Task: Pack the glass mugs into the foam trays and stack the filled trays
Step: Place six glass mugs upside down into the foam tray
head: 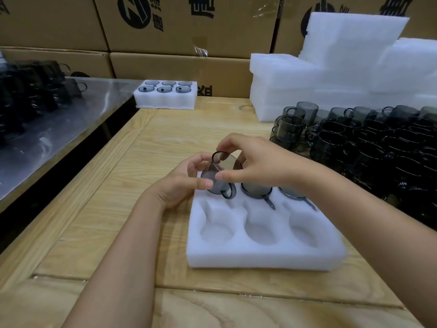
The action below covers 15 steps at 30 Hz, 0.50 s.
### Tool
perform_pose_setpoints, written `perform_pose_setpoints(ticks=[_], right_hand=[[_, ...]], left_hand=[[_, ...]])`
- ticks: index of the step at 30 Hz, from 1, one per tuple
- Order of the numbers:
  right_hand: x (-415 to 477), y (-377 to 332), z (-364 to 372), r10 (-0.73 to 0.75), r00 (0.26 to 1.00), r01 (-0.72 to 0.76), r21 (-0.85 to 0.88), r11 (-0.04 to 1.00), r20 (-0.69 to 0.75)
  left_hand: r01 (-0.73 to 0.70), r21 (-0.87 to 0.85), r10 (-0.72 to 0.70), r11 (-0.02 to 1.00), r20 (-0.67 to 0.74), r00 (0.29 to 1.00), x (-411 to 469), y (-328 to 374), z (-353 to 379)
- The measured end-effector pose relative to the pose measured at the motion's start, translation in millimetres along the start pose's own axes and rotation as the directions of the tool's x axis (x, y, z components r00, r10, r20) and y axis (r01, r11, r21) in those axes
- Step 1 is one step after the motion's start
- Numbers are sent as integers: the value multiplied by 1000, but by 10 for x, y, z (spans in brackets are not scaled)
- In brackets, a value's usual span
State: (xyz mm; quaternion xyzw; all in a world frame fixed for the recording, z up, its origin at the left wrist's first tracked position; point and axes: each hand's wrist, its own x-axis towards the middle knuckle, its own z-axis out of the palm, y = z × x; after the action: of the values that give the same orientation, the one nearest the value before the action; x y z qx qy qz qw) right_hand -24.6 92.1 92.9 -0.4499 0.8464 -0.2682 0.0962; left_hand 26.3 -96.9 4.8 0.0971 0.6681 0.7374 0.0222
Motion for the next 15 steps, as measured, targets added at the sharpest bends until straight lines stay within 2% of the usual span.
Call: perform_pose_setpoints(ticks=[5, 9, 12, 15], right_hand=[[46, -41, -6, -26, 995, 39, -125, 991, 98], [43, -36, 0, -31, 993, 47, -139, 989, 114], [72, -48, 13, -50, 988, 82, -218, 973, 145], [123, -109, 26, -49, 984, 93, -264, 960, 169]], left_hand=[[95, 3, -95, 995, 111, 989, -23, -9, -51], [108, -150, -88, 983, 134, 987, -22, 12, -87], [69, -222, -61, 973, 45, 997, 4, 83, -49], [-45, -45, 39, 998, -127, 991, 57, 182, 75]])
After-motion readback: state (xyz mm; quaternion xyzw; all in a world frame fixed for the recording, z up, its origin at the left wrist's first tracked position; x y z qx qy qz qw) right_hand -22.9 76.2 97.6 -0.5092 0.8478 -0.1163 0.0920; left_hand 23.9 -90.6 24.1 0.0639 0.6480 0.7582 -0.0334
